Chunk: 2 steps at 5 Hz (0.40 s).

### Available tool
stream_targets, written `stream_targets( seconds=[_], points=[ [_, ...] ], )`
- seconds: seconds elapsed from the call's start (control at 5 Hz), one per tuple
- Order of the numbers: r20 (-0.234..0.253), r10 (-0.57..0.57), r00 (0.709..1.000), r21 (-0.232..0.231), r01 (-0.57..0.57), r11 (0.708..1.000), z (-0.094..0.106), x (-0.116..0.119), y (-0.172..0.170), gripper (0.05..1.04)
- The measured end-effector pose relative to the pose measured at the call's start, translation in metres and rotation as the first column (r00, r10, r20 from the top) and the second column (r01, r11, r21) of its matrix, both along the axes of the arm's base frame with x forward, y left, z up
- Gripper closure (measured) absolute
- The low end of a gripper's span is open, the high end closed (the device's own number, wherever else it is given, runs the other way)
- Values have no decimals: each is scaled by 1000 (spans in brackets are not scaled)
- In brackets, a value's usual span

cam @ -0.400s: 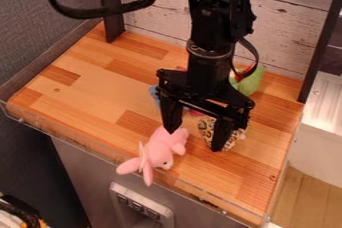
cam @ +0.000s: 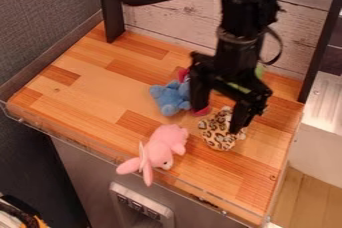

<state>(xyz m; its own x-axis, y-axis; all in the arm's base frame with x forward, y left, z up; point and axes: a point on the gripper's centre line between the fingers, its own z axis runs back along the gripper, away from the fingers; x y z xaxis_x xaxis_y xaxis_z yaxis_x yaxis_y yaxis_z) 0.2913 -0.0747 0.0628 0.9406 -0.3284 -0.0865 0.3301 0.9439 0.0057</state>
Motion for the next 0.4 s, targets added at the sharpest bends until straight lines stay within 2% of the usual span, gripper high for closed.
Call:
stream_targets(
  seconds=[0.2,0.4],
  points=[
    [-3,-204,979,-13,204,979,-2,29,-12,85],
    [-3,-470,883,-28,470,882,-5,58,-24,87]
  ],
)
